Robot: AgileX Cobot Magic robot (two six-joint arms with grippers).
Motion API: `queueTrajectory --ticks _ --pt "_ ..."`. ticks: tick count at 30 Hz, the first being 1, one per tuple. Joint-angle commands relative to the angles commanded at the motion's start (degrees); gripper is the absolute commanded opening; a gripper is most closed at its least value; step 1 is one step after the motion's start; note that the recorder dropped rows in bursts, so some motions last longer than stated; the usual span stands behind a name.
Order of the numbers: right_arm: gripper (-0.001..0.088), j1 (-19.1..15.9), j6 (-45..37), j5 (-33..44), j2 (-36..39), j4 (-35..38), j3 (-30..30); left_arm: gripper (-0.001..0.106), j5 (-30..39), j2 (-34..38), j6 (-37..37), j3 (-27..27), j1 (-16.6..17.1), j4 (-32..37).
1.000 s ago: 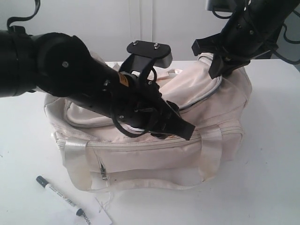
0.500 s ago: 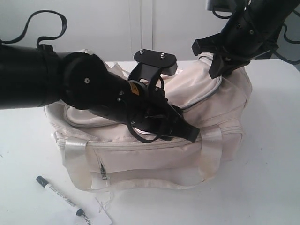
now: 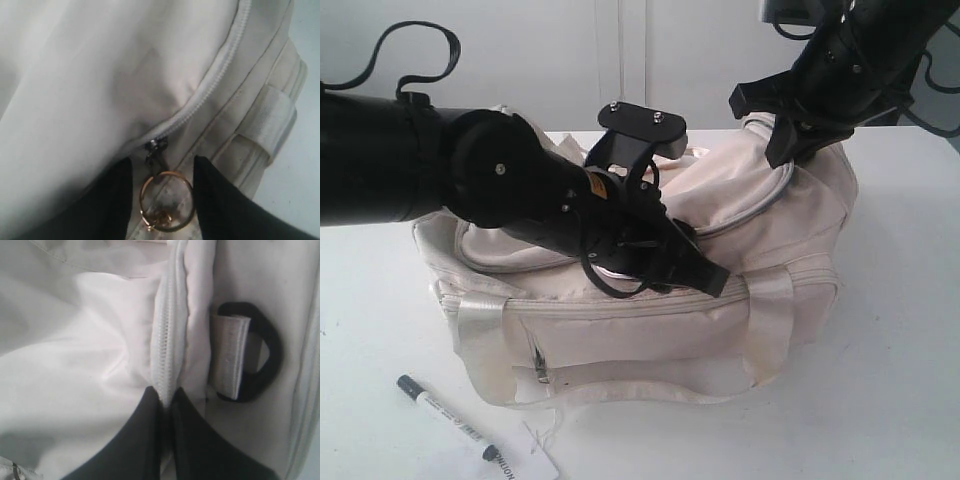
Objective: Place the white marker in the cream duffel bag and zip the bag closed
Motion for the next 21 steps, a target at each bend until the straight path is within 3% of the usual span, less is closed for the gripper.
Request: queueTrajectory --ticks 7,14,21 --pt "0.0000 0.00 0.00 -0.10 0.00 0.00 0.00 0.045 1.91 0.00 0.00 0.00 0.00 0.27" --pt "0.0000 0.00 0.00 -0.10 0.00 0.00 0.00 0.062 2.17 0.00 0.00 0.00 0.00 0.27" --pt "0.0000 0.00 0.00 -0.10 0.00 0.00 0.00 0.063 3.22 0.00 0.00 0.00 0.00 2.43"
